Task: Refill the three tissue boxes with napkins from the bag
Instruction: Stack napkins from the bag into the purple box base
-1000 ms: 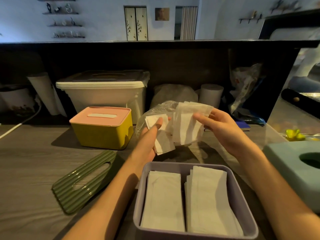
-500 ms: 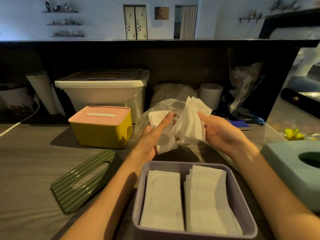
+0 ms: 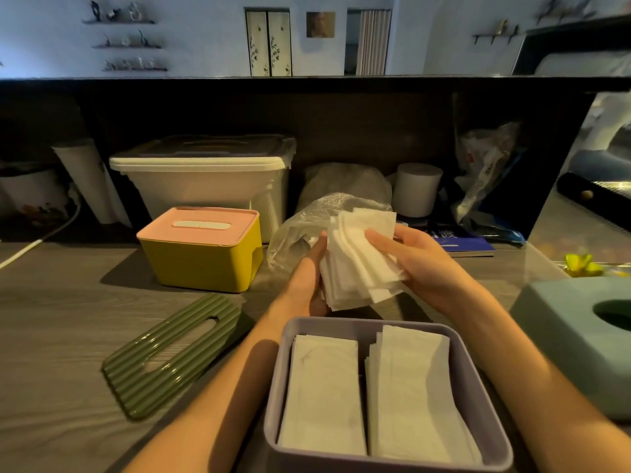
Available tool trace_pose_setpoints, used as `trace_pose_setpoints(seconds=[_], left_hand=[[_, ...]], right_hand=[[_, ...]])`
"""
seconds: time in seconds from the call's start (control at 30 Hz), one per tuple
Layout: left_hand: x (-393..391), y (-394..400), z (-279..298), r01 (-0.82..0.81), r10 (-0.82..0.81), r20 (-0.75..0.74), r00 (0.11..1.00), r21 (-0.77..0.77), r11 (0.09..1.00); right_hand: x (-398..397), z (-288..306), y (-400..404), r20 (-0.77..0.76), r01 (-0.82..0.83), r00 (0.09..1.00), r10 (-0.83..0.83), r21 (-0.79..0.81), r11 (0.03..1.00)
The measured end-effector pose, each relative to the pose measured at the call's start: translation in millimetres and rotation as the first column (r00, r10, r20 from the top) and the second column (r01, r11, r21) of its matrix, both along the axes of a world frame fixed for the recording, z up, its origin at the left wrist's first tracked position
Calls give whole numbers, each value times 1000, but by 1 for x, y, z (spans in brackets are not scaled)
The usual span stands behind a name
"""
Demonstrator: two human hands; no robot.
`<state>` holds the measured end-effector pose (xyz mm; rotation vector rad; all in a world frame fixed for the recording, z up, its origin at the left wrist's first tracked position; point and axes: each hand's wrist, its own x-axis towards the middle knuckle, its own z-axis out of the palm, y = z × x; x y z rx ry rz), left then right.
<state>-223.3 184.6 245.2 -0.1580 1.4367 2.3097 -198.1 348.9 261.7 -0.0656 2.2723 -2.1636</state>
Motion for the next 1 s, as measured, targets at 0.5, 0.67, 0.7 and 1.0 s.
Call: trace_pose_setpoints(seconds=[0.5, 0.67, 0.7, 1.0], left_hand=[[-3, -2, -12, 149, -153, -127, 980, -37, 988], [-4, -2, -15, 118, -124, -150, 981, -47, 992], [-4, -2, -15, 114, -119, -150, 981, -44, 993], [-4, -3, -13, 203, -209, -213, 954, -47, 978]], right_hand=[[-12, -17, 3, -305, 320, 928, -215, 353, 879], [-12, -18, 3, -297, 305, 928, -224, 265, 915], [-11, -18, 2, -276, 278, 937, -213, 222, 935], [-12, -21, -5, -373, 305, 912, -171, 338, 890]])
